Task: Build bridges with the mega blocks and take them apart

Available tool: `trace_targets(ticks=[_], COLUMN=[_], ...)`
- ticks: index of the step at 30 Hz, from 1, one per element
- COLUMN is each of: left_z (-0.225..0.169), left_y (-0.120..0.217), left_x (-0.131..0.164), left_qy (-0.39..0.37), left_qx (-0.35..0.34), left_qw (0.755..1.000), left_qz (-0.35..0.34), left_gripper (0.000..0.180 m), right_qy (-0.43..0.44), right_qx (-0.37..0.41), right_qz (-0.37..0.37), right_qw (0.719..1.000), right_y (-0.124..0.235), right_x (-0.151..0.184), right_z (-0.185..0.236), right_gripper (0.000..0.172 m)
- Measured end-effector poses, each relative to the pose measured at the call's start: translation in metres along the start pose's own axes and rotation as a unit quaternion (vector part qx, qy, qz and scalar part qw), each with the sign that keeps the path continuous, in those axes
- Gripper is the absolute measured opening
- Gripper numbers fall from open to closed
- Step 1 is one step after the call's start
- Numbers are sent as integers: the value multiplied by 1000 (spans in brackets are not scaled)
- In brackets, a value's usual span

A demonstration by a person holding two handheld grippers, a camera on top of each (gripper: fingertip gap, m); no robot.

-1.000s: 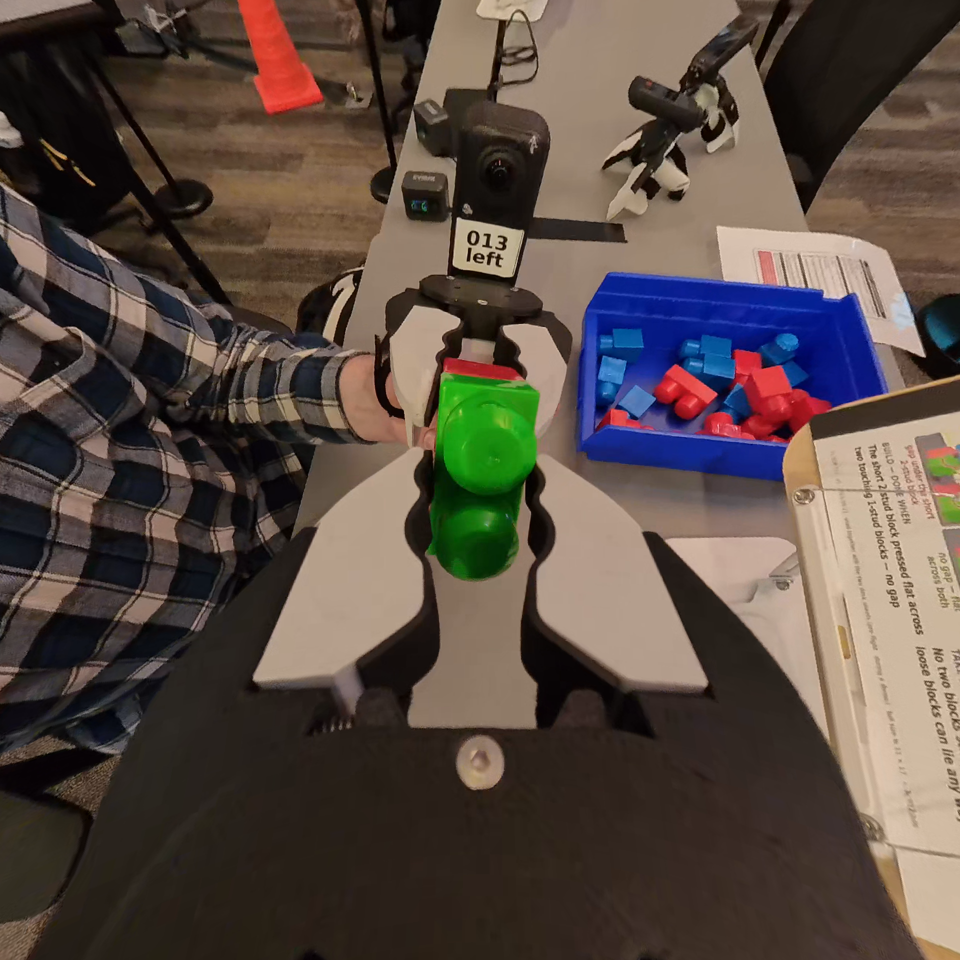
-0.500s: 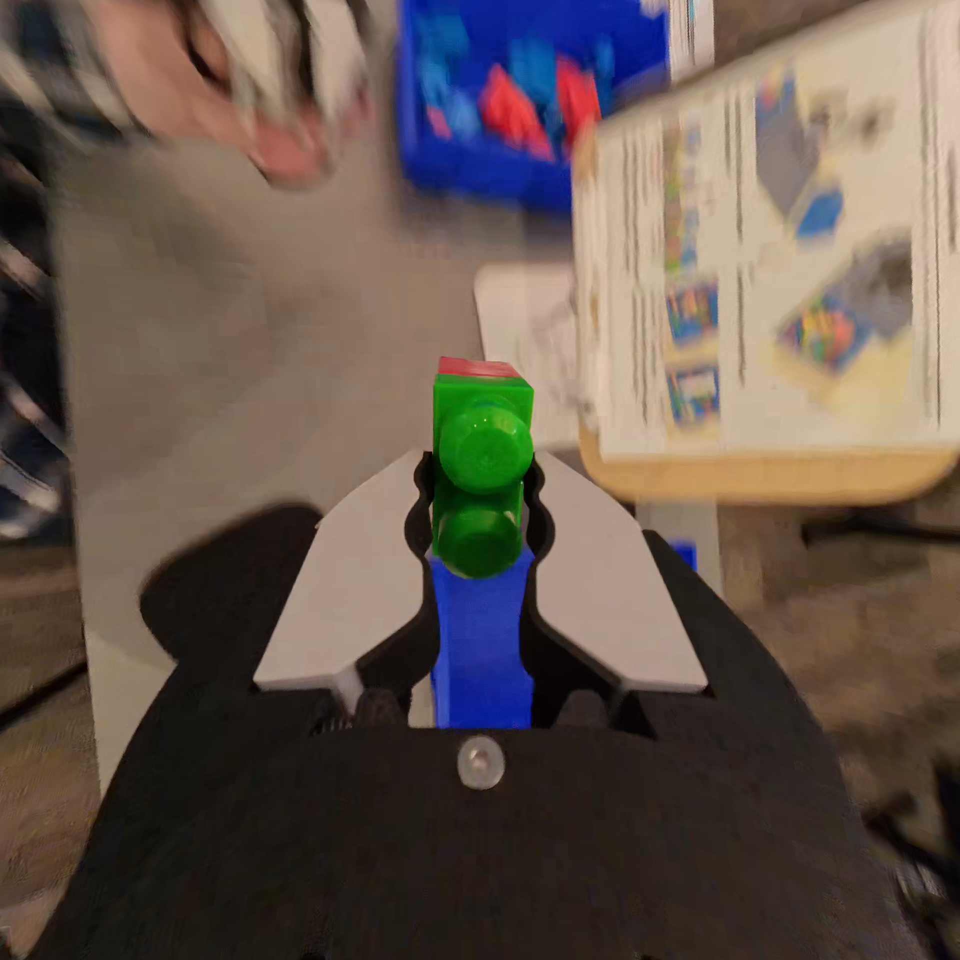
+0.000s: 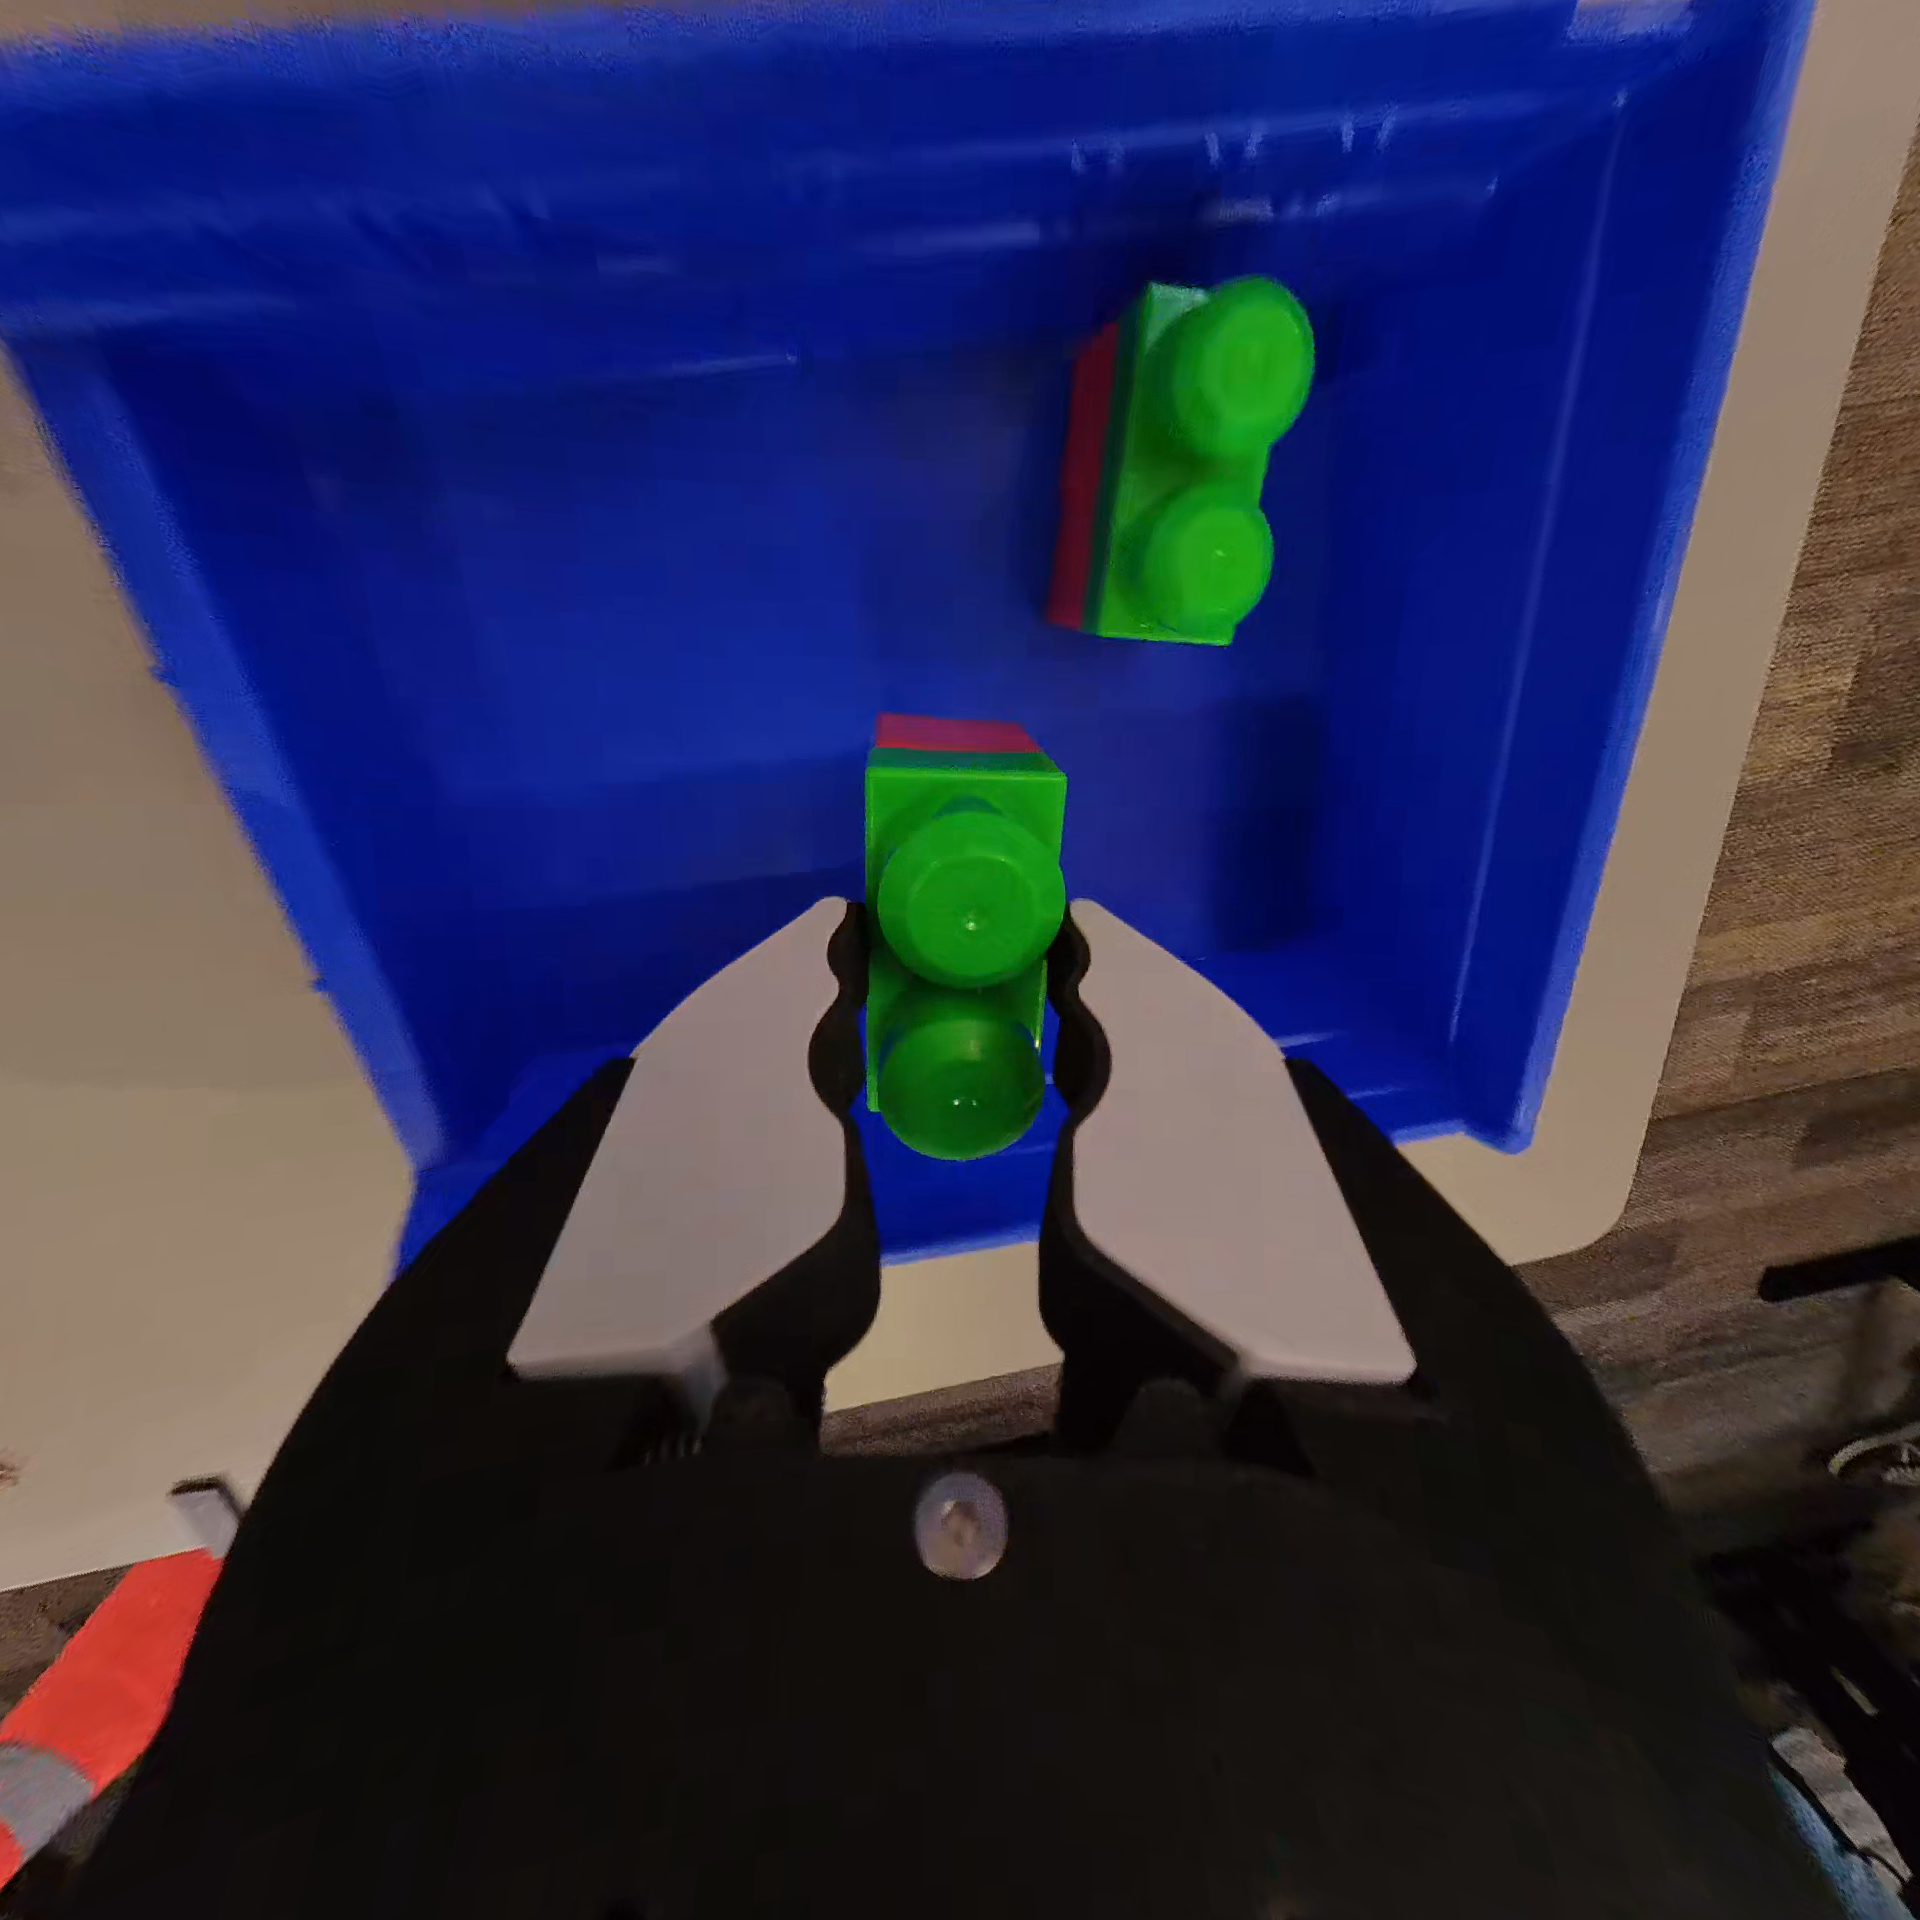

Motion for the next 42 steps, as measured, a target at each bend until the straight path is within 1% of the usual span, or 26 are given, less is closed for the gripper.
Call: trace_targets(ticks=[4,8,10,13,14,15,18,20,21,22,23,25,26,27,28,29,31,33,34,35,36,38,40,42], left_z=[4,5,5,5,5,5,4,1,0,-3,-5,-8,-10,-13,-15,-17,-14,-10,-4,3,11,41,82,129], left_y=[-1,0,1,1,0,0,0,2,3,4,5,10,14,20,27,38,65,98,116,134,149,171,182,182], left_x=[4,4,3,3,3,4,2,-3,-6,-10,-15,-29,-39,-51,-64,-76,-105,-131,-144,-155,-161,-168,-160,-142], left_qy=[3,6,3,5,6,7,-1,-10,-19,-31,-47,-81,-96,-109,-123,-145,-199,-245,-259,-271,-284,-297,-299,-291], left_qx=[-5,-4,-4,-3,-2,-1,-8,-9,-16,-21,-30,-63,-76,-89,-105,-125,-195,-250,-289,-325,-346,-381,-374,-347], left_qw=[1000,1000,1000,1000,1000,1000,1000,1000,1000,999,998,994,992,989,986,980,958,930,913,894,877,844,818,803], left_qz=[7,7,6,6,6,7,9,4,3,8,15,34,39,39,41,51,74,115,127,147,174,234,318,388], left_gripper=[9,9,9,9,9,10,10,11,12,15,17,21,23,24,24,24,25,26,26,28,28,29,32,38], right_qy=[4,11,17,20,15,16,-8,-13,-6,3,10,30,40,49,57,64,66,78,86,94,101,116,116,120], right_qx=[-3,-19,-28,-29,-16,-10,24,56,75,99,123,170,191,196,198,208,215,212,205,201,199,192,164,142], right_qz=[36,54,61,69,81,96,73,35,16,-1,-16,-54,-77,-107,-137,-159,-180,-204,-212,-213,-212,-218,-236,-251], right_qw=[999,998,998,997,996,995,997,998,997,995,992,984,978,973,969,963,958,952,952,951,951,950,951,950], right_y=[-35,-62,-69,-70,-70,-68,-45,-16,1,20,40,78,95,108,119,126,131,128,123,117,110,99,89,80], right_x=[10,11,11,10,12,14,12,5,-2,-10,-20,-44,-58,-71,-85,-97,-119,-143,-154,-163,-170,-183,-193,-199], right_z=[-34,-54,-59,-65,-68,-69,-71,-64,-54,-43,-28,7,26,47,69,88,123,158,175,190,203,228,250,268], right_gripper=[34,34,35,35,52,60,63,66,63,58,47,23,7,1,0,0,0,0,0,0,0,0,0,0])
Point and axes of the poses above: each gripper's, where its closed fingertips meet, y back along the fingers, x out of its underside, z = x × y across the jaws, the point moved 4 cm from there along y, back along the fingers, and after that the axes turned 3 degrees about -x, right-handed, at the moved point
